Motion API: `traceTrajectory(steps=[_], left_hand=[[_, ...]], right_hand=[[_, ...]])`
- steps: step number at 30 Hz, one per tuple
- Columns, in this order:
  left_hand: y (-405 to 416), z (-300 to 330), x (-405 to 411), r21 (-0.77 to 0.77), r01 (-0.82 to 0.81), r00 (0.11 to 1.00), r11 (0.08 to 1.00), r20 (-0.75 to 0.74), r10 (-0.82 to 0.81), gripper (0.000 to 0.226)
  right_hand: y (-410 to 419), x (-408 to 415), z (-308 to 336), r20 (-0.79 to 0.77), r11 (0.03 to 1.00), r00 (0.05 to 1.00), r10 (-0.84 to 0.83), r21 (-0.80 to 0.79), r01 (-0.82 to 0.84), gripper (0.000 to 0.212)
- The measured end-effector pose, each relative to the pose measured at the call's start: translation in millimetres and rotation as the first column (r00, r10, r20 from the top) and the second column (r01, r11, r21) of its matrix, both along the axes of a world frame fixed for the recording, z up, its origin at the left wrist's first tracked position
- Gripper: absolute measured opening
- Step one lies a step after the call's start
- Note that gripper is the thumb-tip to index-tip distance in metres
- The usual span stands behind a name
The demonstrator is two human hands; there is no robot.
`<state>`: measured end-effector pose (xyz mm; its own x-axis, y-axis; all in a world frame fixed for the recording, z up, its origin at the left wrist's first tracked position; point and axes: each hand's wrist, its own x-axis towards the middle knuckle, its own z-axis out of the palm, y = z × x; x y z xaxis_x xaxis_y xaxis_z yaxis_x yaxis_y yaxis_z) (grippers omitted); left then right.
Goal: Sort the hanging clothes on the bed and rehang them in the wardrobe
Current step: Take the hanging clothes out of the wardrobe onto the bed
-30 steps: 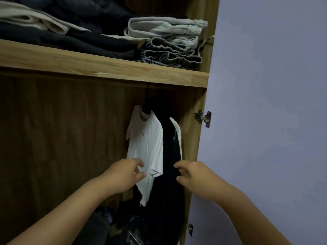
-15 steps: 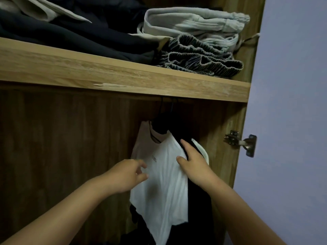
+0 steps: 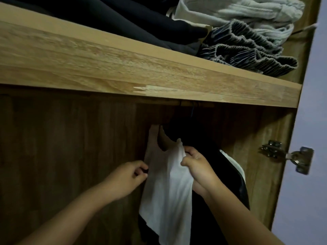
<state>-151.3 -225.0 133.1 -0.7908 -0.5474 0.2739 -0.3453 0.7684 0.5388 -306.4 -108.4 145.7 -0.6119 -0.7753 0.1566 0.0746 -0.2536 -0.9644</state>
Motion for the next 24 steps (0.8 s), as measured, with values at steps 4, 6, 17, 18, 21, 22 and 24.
traceTrajectory(steps=[4,6,17,18,21,22,24], left_hand=[[-15,-8,0,0.020,-0.037,0.998,0.999,-0.059,0.038,0.016],[-18,-10,-1,0.024,-0.043,0.996,0.999,-0.075,0.045,0.015],[-13,-6,-37,-0.016,-0.125,0.949,0.992,-0.294,0.115,0.027],[-10,-7,-41,-0.038,-0.118,0.950,0.992,-0.297,0.102,0.029],[5,-10,-55,-0.148,-0.113,0.948,0.982,-0.313,0.062,0.036],[13,-13,-59,-0.178,-0.103,0.942,0.979,-0.333,0.039,0.038],[30,-19,-65,-0.214,-0.062,0.930,0.975,-0.366,-0.021,0.042]], right_hand=[[8,-2,13,0.129,0.976,0.989,0.069,-0.214,-0.040,0.051],[20,-4,18,0.135,0.969,0.987,0.092,-0.242,-0.057,0.052],[123,-4,-2,0.061,0.985,0.983,0.172,-0.032,-0.171,0.053],[134,-4,-5,0.070,0.985,0.982,0.173,-0.017,-0.172,0.052],[169,-1,-13,0.078,0.986,0.984,0.163,0.027,-0.166,0.047],[181,0,-16,0.082,0.986,0.984,0.159,0.034,-0.162,0.046],[206,5,-20,0.076,0.989,0.988,0.137,0.043,-0.140,0.046]])
